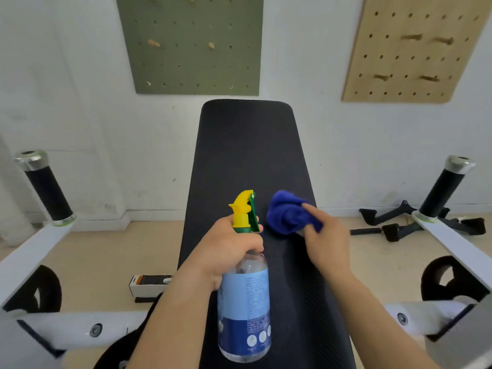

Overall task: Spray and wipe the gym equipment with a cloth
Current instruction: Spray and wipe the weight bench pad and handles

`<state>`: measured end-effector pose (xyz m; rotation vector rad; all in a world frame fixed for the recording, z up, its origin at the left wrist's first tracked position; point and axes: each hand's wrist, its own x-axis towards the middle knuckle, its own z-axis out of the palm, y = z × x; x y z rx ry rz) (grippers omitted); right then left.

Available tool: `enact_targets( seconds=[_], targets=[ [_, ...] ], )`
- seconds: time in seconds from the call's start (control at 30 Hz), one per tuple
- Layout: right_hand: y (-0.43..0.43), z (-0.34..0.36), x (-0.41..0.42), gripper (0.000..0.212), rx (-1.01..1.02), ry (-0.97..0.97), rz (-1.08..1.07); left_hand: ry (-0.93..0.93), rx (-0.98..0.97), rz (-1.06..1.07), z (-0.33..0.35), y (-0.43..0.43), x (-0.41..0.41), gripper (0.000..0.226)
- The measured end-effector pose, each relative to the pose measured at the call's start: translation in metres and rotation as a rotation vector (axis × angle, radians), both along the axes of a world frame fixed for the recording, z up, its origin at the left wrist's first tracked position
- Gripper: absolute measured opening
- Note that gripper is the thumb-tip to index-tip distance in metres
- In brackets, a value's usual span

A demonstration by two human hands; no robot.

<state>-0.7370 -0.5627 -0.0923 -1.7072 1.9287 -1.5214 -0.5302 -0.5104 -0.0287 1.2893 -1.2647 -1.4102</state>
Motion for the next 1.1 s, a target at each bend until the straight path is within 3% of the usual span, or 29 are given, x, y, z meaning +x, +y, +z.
enact_targets(
  seconds=[0.1, 0.17, 0.27, 0.43, 0.53, 0.63, 0.83, 1.0, 1.1],
  targets=[
    [-0.002, 0.011, -0.019, 0.045, 0.016, -0.453, -0.152, 0.007, 0.035, -0.013, -0.006, -0.005, -0.008, 0.039],
    [-0.009, 0.019, -0.027, 0.041, -0.023, -0.579, -0.144, 0.003, 0.041, -0.020, -0.008, -0.010, -0.011, 0.042],
    [-0.011, 0.030, -0.040, 0.039, -0.067, -0.620, -0.151, -0.018, 0.053, -0.047, -0.009, -0.017, -0.018, 0.049],
    [-0.004, 0.038, -0.049, 0.044, -0.036, -0.531, -0.161, -0.048, 0.105, -0.074, -0.014, -0.021, -0.028, 0.032],
    [-0.004, 0.046, -0.044, 0.044, -0.066, -0.459, -0.122, -0.044, 0.107, -0.036, -0.017, -0.020, -0.028, 0.034],
    [-0.017, 0.048, -0.030, 0.043, -0.101, -0.262, -0.050, -0.068, 0.089, -0.011, -0.015, -0.015, -0.025, 0.047],
    [-0.066, 0.006, 0.013, 0.058, 0.132, 0.502, 0.214, -0.027, 0.047, 0.048, -0.007, -0.009, -0.005, 0.051],
    [-0.029, -0.022, 0.045, 0.060, -0.020, 0.817, 0.632, -0.025, -0.011, 0.056, 0.000, -0.009, 0.009, 0.051],
    [-0.049, -0.014, 0.026, 0.064, -0.142, 0.926, 0.556, -0.006, 0.002, 0.082, 0.000, -0.009, 0.018, 0.052]
  ],
)
